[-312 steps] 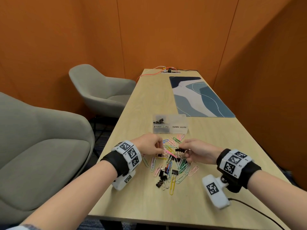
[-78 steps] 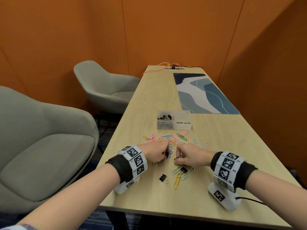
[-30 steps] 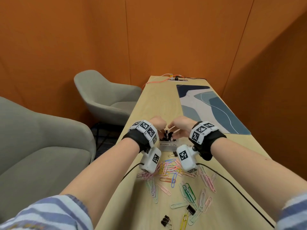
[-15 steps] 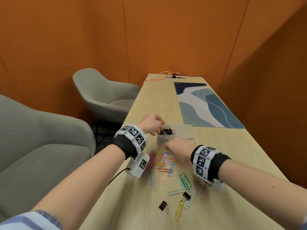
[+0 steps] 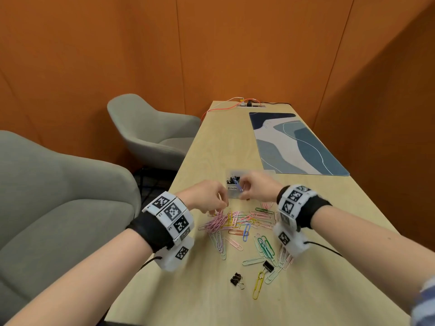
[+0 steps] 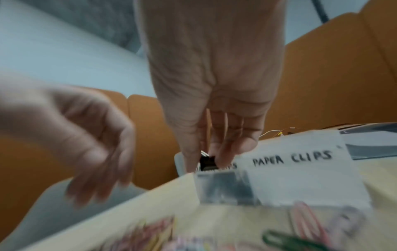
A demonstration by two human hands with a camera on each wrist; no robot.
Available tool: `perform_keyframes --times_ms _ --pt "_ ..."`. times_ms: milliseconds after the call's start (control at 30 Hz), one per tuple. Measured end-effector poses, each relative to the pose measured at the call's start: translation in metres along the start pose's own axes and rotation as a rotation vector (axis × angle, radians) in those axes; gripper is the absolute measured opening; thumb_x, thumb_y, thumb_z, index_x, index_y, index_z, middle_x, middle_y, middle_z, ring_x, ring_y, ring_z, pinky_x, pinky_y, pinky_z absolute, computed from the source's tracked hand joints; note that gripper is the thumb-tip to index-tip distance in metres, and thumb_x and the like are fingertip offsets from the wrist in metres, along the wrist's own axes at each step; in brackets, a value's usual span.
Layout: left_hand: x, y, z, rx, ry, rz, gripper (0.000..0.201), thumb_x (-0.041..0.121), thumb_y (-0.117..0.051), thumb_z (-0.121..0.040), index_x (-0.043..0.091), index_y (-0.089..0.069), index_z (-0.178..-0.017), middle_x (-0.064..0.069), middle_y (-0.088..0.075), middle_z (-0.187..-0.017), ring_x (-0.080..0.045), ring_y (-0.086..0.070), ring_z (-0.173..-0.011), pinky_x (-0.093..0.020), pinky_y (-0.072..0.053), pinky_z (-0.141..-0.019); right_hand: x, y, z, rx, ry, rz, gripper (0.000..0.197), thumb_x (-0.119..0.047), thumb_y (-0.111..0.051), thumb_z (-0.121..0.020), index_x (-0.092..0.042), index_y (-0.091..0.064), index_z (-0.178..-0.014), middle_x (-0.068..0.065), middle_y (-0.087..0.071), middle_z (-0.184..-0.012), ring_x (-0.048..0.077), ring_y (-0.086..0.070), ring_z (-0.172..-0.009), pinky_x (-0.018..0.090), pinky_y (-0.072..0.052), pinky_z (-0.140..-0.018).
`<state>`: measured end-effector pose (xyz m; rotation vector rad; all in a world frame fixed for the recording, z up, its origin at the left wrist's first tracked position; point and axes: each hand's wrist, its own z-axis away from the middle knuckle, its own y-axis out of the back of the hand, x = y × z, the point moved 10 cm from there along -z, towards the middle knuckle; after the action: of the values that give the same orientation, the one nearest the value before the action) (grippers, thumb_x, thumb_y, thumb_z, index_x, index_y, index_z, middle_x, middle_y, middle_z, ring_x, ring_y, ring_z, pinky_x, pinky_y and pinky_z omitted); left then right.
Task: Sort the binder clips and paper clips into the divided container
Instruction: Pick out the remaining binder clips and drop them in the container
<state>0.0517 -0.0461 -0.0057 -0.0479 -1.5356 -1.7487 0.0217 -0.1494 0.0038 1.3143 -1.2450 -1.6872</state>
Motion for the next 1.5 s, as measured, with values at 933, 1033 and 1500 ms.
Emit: perform_keyframes --times_ms 933,1033,1500 --pt "0.011 -0.008 -0.011 0.028 -0.061 -0.244 0.022 0.011 -0.053 -0.086 0.015 -0.069 -0.100 -0.007 -0.068 -0.102 -0.021 -0.061 -0.086 -0.026 -0.047 -0.072 -0.007 0.030 0.016 0.026 -0.021 -0.088 0.014 -0.017 -0.059 -0.086 -0.011 -0.069 -0.095 0.005 -0.067 -0.082 0.014 -0.058 -0.062 0.029 -0.049 -0.060" --pt "0.026 -0.037 0.016 -0.200 -0.110 -0.150 0.005 0.013 -0.064 -0.083 0.014 -0.066 -0.087 -0.009 -0.068 -0.088 -0.014 -0.059 -0.061 -0.020 -0.047 -0.055 -0.019 -0.014 0.071 -0.310 0.079 -0.077 0.004 -0.015 -0.064 -0.084 -0.014 -0.067 -0.086 0.001 -0.065 -0.074 0.006 -0.056 -0.053 0.024 -0.048 -0.053" --pt "0.047 -0.115 0.049 -0.456 -0.046 -0.469 0.025 0.018 -0.075 -0.076 0.010 -0.066 -0.099 -0.009 -0.068 -0.078 -0.011 -0.054 -0.048 -0.019 -0.041 -0.048 -0.025 -0.061 0.142 -0.216 0.198 0.158 0.021 -0.008 -0.052 -0.077 -0.017 -0.057 -0.096 -0.004 -0.046 -0.086 0.022 -0.051 -0.089 0.034 -0.042 -0.076"
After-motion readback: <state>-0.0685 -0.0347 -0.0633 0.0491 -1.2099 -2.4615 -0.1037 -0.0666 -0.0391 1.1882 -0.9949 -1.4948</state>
